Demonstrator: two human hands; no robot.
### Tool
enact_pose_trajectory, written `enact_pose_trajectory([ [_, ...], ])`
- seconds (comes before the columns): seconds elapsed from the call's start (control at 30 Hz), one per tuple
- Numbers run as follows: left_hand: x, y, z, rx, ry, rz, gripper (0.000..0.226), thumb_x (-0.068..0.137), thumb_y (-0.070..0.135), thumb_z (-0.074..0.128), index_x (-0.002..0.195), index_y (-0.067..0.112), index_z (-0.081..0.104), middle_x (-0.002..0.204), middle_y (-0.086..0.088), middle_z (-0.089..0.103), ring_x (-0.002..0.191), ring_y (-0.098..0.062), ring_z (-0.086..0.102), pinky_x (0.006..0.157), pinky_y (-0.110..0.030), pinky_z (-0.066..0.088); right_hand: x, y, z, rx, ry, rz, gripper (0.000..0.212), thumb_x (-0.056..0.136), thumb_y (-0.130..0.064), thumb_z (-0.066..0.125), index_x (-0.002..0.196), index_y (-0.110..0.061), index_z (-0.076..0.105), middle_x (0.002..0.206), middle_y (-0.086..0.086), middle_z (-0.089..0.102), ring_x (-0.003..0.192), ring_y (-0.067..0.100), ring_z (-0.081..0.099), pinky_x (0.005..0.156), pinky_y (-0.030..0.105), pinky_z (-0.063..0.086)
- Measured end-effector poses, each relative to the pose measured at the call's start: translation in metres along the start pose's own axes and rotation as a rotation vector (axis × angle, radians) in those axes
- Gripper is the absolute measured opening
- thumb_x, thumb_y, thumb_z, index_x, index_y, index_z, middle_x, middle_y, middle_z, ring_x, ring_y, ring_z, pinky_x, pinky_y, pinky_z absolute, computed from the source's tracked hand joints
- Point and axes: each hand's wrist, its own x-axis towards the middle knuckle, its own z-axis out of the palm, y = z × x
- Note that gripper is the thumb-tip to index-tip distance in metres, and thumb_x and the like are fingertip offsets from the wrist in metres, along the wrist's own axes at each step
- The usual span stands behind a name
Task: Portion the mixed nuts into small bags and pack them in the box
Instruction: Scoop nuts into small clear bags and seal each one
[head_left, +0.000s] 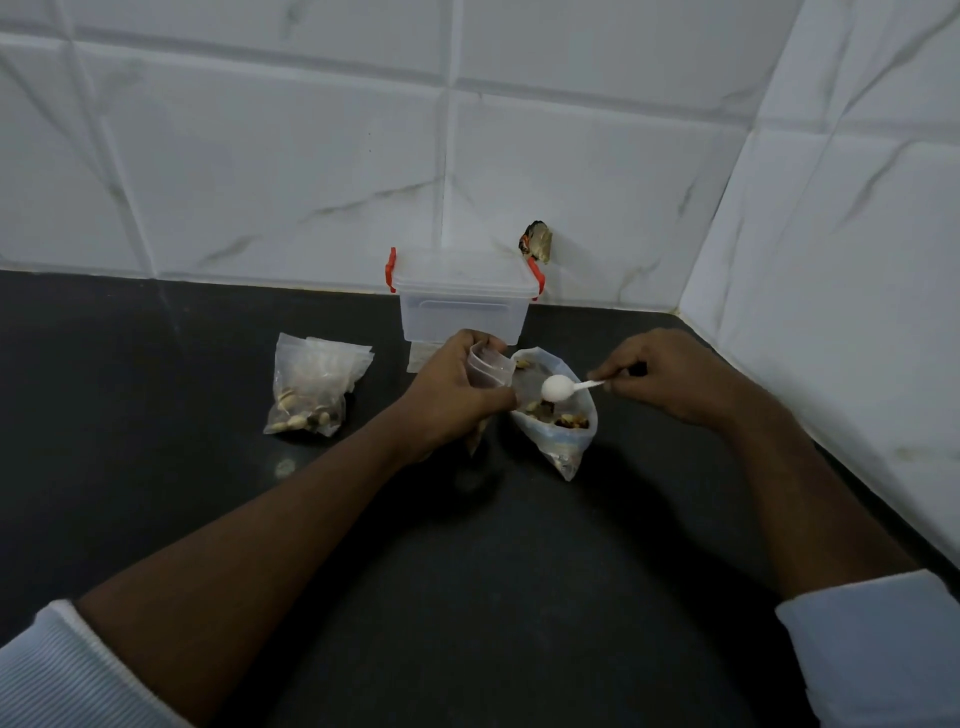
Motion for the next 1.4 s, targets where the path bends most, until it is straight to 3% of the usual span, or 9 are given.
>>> enact_pose_trajectory([
  [0.17, 0.001, -0.002, -0.001, 0.011, -0.047, -0.026, 0.049, 0.086, 0.016, 0.079, 0.122, 0.032, 0.051, 0.116, -0.005, 0.066, 0.080, -0.015, 0.062, 0.071, -0.030, 0.054, -0.001, -0.008, 0.001, 0.017, -0.047, 0.035, 0.020, 0.092, -0.017, 0.068, 0.101, -0.029, 0.082, 0.090, -0.015, 0.072, 0.083, 0.001, 0.063, 0.071, 0.019, 0.045],
  [0.3, 0.000, -0.002, -0.001, 0.020, -0.054, -0.021, 0.046, 0.086, 0.014, 0.078, 0.120, 0.031, 0.052, 0.116, 0.000, 0.065, 0.096, -0.022, 0.069, 0.075, -0.032, 0.058, -0.004, -0.013, -0.010, 0.074, -0.005, 0.037, 0.021, 0.086, -0.015, 0.068, 0.083, -0.031, 0.081, 0.070, -0.018, 0.068, 0.069, 0.000, 0.060, 0.062, 0.026, 0.043],
  [0.5, -0.002, -0.001, -0.001, 0.048, -0.057, -0.006, 0.049, 0.085, 0.013, 0.080, 0.120, 0.031, 0.052, 0.116, 0.003, 0.063, 0.100, -0.020, 0.069, 0.074, -0.027, 0.059, -0.007, -0.031, -0.009, 0.072, 0.023, -0.008, 0.017, 0.086, -0.010, 0.068, 0.085, -0.018, 0.082, 0.059, -0.029, 0.062, 0.064, -0.010, 0.059, 0.055, 0.008, 0.041],
  [0.73, -0.004, -0.001, 0.001, 0.070, -0.049, 0.023, 0.048, 0.084, 0.019, 0.082, 0.121, 0.029, 0.052, 0.116, 0.007, 0.063, 0.104, -0.015, 0.066, 0.078, -0.025, 0.058, -0.007, -0.034, -0.008, 0.059, 0.067, -0.007, 0.015, 0.083, -0.015, 0.067, 0.079, -0.017, 0.081, 0.071, -0.009, 0.072, 0.069, 0.007, 0.064, 0.058, 0.024, 0.045],
  [0.83, -0.004, 0.000, 0.002, 0.083, -0.053, 0.027, 0.049, 0.084, 0.020, 0.082, 0.121, 0.030, 0.052, 0.116, 0.008, 0.062, 0.105, -0.014, 0.065, 0.075, -0.021, 0.055, -0.007, -0.041, -0.001, 0.159, 0.054, -0.013, 0.016, 0.085, -0.016, 0.067, 0.081, -0.020, 0.082, 0.066, -0.013, 0.071, 0.062, 0.010, 0.063, 0.054, 0.026, 0.047],
  [0.97, -0.003, -0.002, 0.002, 0.077, -0.048, 0.029, 0.050, 0.083, 0.017, 0.082, 0.121, 0.029, 0.052, 0.116, 0.007, 0.063, 0.104, -0.015, 0.065, 0.075, -0.022, 0.056, -0.002, -0.039, 0.005, 0.156, 0.131, -0.006, 0.018, 0.089, -0.014, 0.065, 0.087, -0.022, 0.081, 0.067, -0.019, 0.067, 0.067, -0.003, 0.061, 0.056, 0.012, 0.040],
  [1.17, -0.003, -0.002, 0.002, 0.071, -0.049, 0.013, 0.052, 0.083, 0.018, 0.083, 0.123, 0.029, 0.051, 0.117, 0.006, 0.063, 0.103, -0.014, 0.066, 0.073, -0.021, 0.055, -0.002, -0.038, 0.008, 0.151, 0.009, 0.004, 0.021, 0.088, -0.016, 0.066, 0.096, -0.026, 0.082, 0.079, -0.011, 0.073, 0.070, 0.017, 0.063, 0.065, 0.039, 0.051],
  [1.3, -0.002, -0.002, 0.002, 0.072, -0.048, 0.004, 0.051, 0.083, 0.018, 0.083, 0.121, 0.030, 0.052, 0.117, 0.006, 0.063, 0.104, -0.015, 0.065, 0.078, -0.023, 0.056, -0.003, -0.043, 0.007, 0.255, -0.004, 0.033, 0.025, 0.086, -0.012, 0.066, 0.076, -0.032, 0.078, 0.071, -0.012, 0.074, 0.059, 0.009, 0.057, 0.059, 0.030, 0.046],
  [1.4, -0.003, -0.001, 0.003, 0.049, -0.053, 0.009, 0.048, 0.083, 0.017, 0.082, 0.119, 0.030, 0.053, 0.116, 0.005, 0.064, 0.104, -0.017, 0.067, 0.082, -0.028, 0.059, 0.000, -0.042, 0.014, 0.461, 0.007, 0.165, 0.021, 0.090, -0.009, 0.063, 0.076, -0.015, 0.079, 0.072, 0.001, 0.075, 0.054, 0.008, 0.053, 0.053, 0.026, 0.042],
])
